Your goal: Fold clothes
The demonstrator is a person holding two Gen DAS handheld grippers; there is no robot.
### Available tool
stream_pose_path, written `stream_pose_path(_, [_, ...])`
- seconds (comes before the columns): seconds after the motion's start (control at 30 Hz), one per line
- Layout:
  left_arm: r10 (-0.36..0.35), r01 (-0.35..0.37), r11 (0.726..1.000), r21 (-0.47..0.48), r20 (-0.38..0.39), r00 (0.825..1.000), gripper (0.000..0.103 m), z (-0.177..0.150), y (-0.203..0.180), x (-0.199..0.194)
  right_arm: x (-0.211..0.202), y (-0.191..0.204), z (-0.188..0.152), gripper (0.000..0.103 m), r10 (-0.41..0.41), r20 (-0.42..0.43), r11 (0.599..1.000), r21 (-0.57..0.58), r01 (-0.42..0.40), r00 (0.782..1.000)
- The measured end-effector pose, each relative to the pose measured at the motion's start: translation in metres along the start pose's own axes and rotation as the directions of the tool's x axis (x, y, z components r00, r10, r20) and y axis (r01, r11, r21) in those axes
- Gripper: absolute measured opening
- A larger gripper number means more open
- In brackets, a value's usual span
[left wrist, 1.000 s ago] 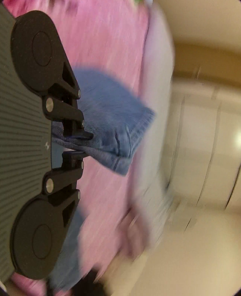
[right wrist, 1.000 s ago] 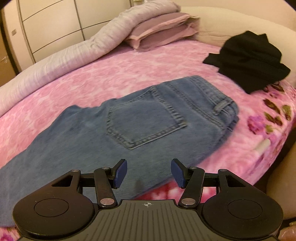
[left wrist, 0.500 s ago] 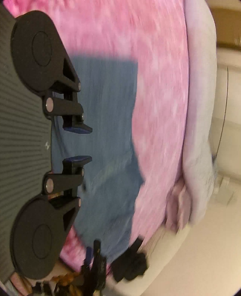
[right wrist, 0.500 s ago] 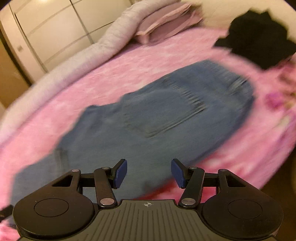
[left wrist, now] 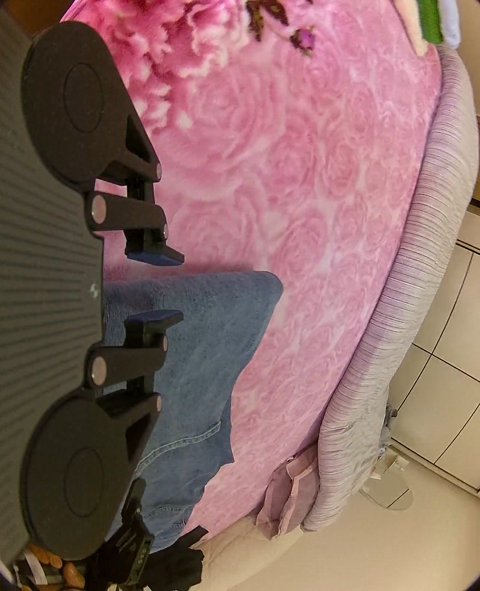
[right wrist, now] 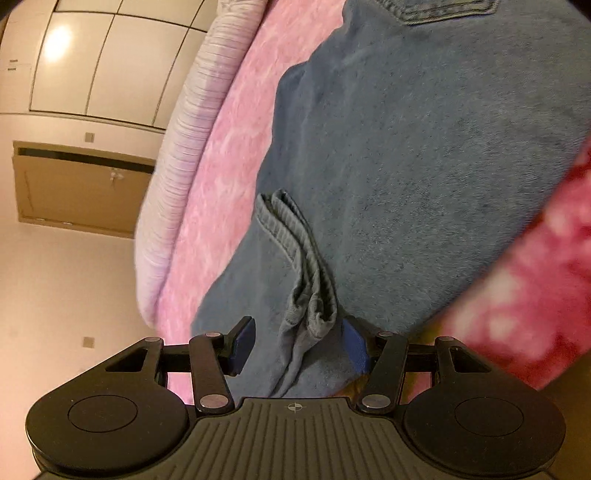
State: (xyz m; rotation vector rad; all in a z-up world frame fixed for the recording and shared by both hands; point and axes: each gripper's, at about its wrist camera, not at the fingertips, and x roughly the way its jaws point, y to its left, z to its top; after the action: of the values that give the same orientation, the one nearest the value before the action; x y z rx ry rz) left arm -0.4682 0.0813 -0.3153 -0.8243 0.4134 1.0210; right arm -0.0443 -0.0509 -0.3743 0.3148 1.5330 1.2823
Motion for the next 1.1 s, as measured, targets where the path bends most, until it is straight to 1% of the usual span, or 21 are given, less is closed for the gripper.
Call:
stream_pose_path(0.07, [-0.005,0.005,1.0,-0.019,-0.006,1.0,0.02,0.001,0.005,0.004,0.008,0.004,-0.001,0.052,-0.015,0.007,1.0,-0.018,0.015,1.0])
stream_pose_path(0.1, [-0.006,0.006,1.0,-0.026,-0.009,1.0,0.02,0.002,0.008,0.006,0.012,0.006,-0.001,0.039,-0.022,0.011,0.999,-0.027,0.022,1.0])
stream_pose_path(0.13, [-0.008,0.008,1.0,-0.029,-0.012,1.0,0.02,0.003,0.009,0.007,0.016,0.007,-0.001,0.021,-0.044,0.015,0.998,-0.051,0.045,0.999])
stream_pose_path(0.2, [-0.017,0.016,0.999,-0.028,-0.017,1.0,0.02,0.006,0.007,0.009,0.018,0.01,-0.001,0.018,-0.062,0.034,0.992,-0.107,0.066,0.997])
stream_pose_path(0.27, [-0.036,0.036,0.999,-0.021,-0.014,0.999,0.02,0.011,0.003,0.01,0.01,0.018,-0.004,0.017,-0.049,0.075,0.98,-0.189,0.062,0.996])
stream_pose_path(0.33, [-0.064,0.064,0.998,-0.008,-0.003,0.998,0.02,0.017,-0.005,0.01,-0.01,0.036,-0.003,0.016,-0.004,0.166,0.946,-0.319,0.058,0.986])
stream_pose_path(0.37, [-0.083,0.083,0.997,0.002,-0.002,0.997,0.02,0.02,-0.011,0.012,-0.025,0.046,0.0,0.016,0.024,0.227,0.92,-0.387,0.067,0.974])
stream_pose_path(0.43, [-0.12,0.12,0.992,0.025,-0.003,0.993,0.02,0.025,-0.024,0.015,-0.06,0.055,0.01,0.016,0.049,0.337,0.884,-0.453,0.116,0.94])
stream_pose_path(0.5, [-0.16,0.161,0.986,0.053,-0.022,0.987,0.02,0.027,-0.041,0.023,-0.096,0.061,0.021,0.016,0.077,0.439,0.847,-0.503,0.174,0.895])
stream_pose_path(0.53, [-0.179,0.181,0.981,0.068,-0.037,0.983,0.02,0.027,-0.051,0.028,-0.112,0.057,0.031,0.016,0.062,0.495,0.843,-0.491,0.22,0.867])
stream_pose_path(0.57, [-0.192,0.196,0.977,0.084,-0.057,0.98,0.02,0.025,-0.06,0.035,-0.122,0.044,0.042,0.016,0.022,0.526,0.856,-0.45,0.256,0.85])
stream_pose_path(0.67, [-0.22,0.235,0.963,0.13,-0.122,0.968,0.02,0.016,-0.092,0.058,-0.15,-0.006,0.075,0.016,-0.116,0.579,0.889,-0.301,0.344,0.807])
stream_pose_path(0.7, [-0.228,0.248,0.958,0.144,-0.144,0.963,0.02,0.013,-0.103,0.067,-0.153,-0.024,0.085,0.016,-0.165,0.58,0.899,-0.245,0.364,0.798])
stream_pose_path(0.77, [-0.224,0.256,0.951,0.173,-0.183,0.957,0.019,0.004,-0.123,0.082,-0.149,-0.058,0.1,0.016,-0.26,0.535,0.91,-0.142,0.389,0.804])
stream_pose_path(0.8, [-0.203,0.24,0.95,0.198,-0.188,0.961,0.019,0.001,-0.133,0.088,-0.147,-0.072,0.104,0.016,-0.268,0.52,0.922,-0.105,0.372,0.811])
stream_pose_path(0.87, [-0.166,0.207,0.946,0.249,-0.176,0.97,0.018,-0.002,-0.147,0.091,-0.146,-0.086,0.104,0.016,-0.247,0.514,0.939,-0.081,0.333,0.822])
stream_pose_path(0.93, [-0.142,0.18,0.945,0.271,-0.155,0.978,0.018,-0.001,-0.155,0.089,-0.148,-0.086,0.106,0.016,-0.231,0.521,0.939,-0.102,0.328,0.822])
stream_pose_path(1.03, [-0.129,0.158,0.946,0.284,-0.119,0.985,0.018,0.005,-0.164,0.084,-0.155,-0.071,0.108,0.016,-0.163,0.543,0.927,-0.2,0.316,0.824])
stream_pose_path(1.1, [-0.138,0.167,0.942,0.292,-0.115,0.984,0.018,0.008,-0.171,0.083,-0.167,-0.052,0.105,0.016,-0.085,0.586,0.895,-0.311,0.321,0.806])
